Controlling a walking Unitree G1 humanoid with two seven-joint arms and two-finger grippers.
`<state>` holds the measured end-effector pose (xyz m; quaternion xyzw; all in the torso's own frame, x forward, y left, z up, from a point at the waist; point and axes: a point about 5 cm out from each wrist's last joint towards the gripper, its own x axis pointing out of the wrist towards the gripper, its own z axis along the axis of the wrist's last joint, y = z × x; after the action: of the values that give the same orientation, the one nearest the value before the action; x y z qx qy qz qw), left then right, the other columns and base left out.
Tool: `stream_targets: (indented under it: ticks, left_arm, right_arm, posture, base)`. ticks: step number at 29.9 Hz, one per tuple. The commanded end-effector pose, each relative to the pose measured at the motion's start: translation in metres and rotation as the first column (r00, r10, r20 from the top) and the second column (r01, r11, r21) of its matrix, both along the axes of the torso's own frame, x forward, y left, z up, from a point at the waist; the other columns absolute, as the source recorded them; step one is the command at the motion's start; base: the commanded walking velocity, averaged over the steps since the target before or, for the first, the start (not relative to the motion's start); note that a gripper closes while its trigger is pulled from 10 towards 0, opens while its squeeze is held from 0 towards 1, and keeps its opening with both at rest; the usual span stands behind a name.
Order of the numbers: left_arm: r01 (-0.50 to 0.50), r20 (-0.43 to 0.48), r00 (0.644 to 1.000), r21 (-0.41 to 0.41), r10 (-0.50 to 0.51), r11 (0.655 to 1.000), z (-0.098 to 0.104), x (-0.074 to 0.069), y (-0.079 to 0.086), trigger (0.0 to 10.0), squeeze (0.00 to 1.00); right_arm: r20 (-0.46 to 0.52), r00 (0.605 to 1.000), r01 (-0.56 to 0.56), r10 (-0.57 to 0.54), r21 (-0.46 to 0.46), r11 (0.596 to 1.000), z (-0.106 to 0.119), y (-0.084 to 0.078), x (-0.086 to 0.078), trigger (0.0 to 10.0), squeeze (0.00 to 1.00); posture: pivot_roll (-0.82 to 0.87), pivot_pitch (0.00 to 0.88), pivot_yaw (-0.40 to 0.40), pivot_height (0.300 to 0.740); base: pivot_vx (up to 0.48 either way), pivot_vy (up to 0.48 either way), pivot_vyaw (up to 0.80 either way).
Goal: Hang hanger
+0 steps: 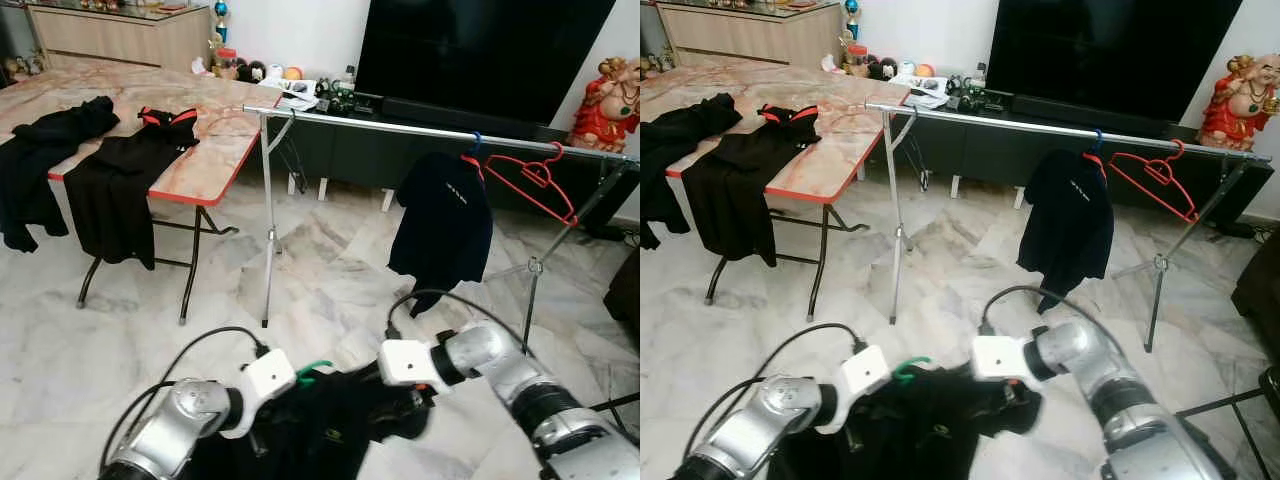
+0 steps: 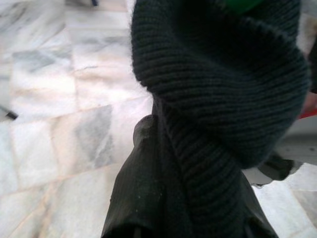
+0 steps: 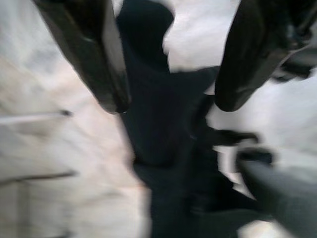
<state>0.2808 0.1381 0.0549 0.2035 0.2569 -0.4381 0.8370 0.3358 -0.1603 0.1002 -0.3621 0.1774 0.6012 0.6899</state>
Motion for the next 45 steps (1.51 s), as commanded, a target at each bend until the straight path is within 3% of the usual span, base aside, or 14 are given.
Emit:
stream_targets:
  ticks: [1,4,5,6,7,8,9,15,16,19,23,29,34,45]
  left_arm:
    - [-0.016,0.030,0.999,0.020,0.016,1.000,0.000,0.002,0.005,0.0,0.00]
    - [-0.050,0.038,0.998,0.041,0.049,0.998,-0.005,0.001,0.010,0.0,0.00]
    - [-0.070,0.050,0.996,0.049,0.068,0.996,-0.005,0.002,0.012,0.0,0.00]
    - [-0.098,0.069,0.993,0.050,0.095,0.994,-0.006,0.004,0.013,0.8,0.00]
    - [-0.116,0.083,0.990,0.049,0.112,0.992,-0.006,0.005,0.014,0.8,0.00]
    - [-0.146,0.106,0.984,0.033,0.142,0.989,-0.005,0.006,0.015,4.1,0.00]
    - [-0.193,0.130,0.973,0.000,0.192,0.981,-0.003,0.008,0.016,10.0,0.00]
    - [-0.338,0.204,0.913,-0.102,0.353,0.935,-0.001,0.010,0.027,10.0,0.00]
    - [-0.362,0.218,0.900,-0.108,0.377,0.926,-0.002,0.008,0.031,10.0,0.00]
    - [-0.427,0.214,0.868,-0.139,0.448,0.893,-0.007,0.004,0.041,10.0,0.00]
    - [-0.501,0.196,0.828,-0.164,0.526,0.850,-0.017,-0.007,0.053,10.0,0.00]
    - [-0.585,0.180,0.764,-0.211,0.620,0.783,-0.027,-0.023,0.059,10.0,0.00]
    - [-0.657,0.187,0.697,-0.222,0.692,0.721,-0.035,-0.040,0.068,10.0,0.00]
    - [-0.670,0.121,0.699,-0.235,0.705,0.704,-0.045,-0.059,0.061,10.0,0.00]
  right_arm:
    - [0.060,0.992,0.105,-0.108,0.046,0.993,0.014,-0.013,0.010,10.0,1.00]
    - [0.107,0.960,0.248,-0.258,0.094,0.964,0.018,-0.031,0.015,10.0,1.00]
    - [0.132,0.939,0.304,-0.316,0.104,0.947,0.018,-0.037,0.016,10.0,0.68]
    - [0.162,0.900,0.390,-0.404,0.116,0.914,0.017,-0.044,0.019,10.0,0.00]
    - [0.183,0.869,0.443,-0.459,0.123,0.888,0.015,-0.049,0.020,10.0,0.00]
    - [0.194,0.809,0.536,-0.554,0.143,0.832,0.012,-0.057,0.021,10.0,0.00]
    - [0.169,0.709,0.659,-0.685,0.186,0.728,0.000,-0.067,0.018,10.0,0.00]
    - [-0.015,0.381,0.901,-0.924,0.229,0.368,-0.053,-0.087,-0.015,10.0,0.00]
    - [-0.059,0.287,0.943,-0.956,0.190,0.272,-0.073,-0.091,-0.030,10.0,0.00]
    - [-0.127,0.114,0.992,-0.985,0.076,0.105,-0.109,-0.090,-0.062,10.0,0.00]
    - [-0.202,0.025,0.997,-0.979,-0.061,0.038,-0.150,-0.065,-0.104,10.0,0.00]
    - [-0.223,-0.131,0.977,-0.966,-0.193,-0.088,-0.179,-0.056,-0.149,10.0,0.00]
    - [-0.223,-0.206,0.959,-0.953,-0.240,-0.151,-0.190,-0.053,-0.173,10.0,0.00]
    - [-0.240,-0.214,0.957,-0.947,-0.247,-0.154,-0.191,-0.056,-0.177,10.0,0.00]
  posture:
    - [0.21,0.000,-0.108,0.740]
    - [0.20,0.000,-0.106,0.740]
    - [0.20,0.000,-0.106,0.740]
    - [0.20,0.000,-0.103,0.740]
    - [0.20,0.000,-0.103,0.740]
    - [0.18,0.000,-0.096,0.740]
    - [0.18,0.000,-0.088,0.740]
    - [0.16,0.000,-0.060,0.740]
    - [0.16,0.000,-0.055,0.740]
    - [0.15,0.000,-0.039,0.740]
    - [0.15,0.000,-0.030,0.740]
    - [0.18,0.000,-0.031,0.740]
    - [0.18,0.000,-0.005,0.740]
    - [0.18,0.000,-0.007,0.740]
  base:
    - [0.000,0.000,0.00]
    - [0.000,0.000,0.00]
    - [0.000,0.000,0.00]
    - [0.000,0.000,0.00]
    - [0.000,0.000,0.00]
    - [0.000,0.000,0.00]
    - [0.000,0.000,0.00]
    - [0.000,0.000,0.00]
    - [0.000,0.000,0.00]
    - [0.000,0.000,0.00]
    - [0.000,0.000,0.00]
    - [0.000,0.000,0.00]
    - [0.000,0.000,0.00]
    - [0.000,0.000,0.00]
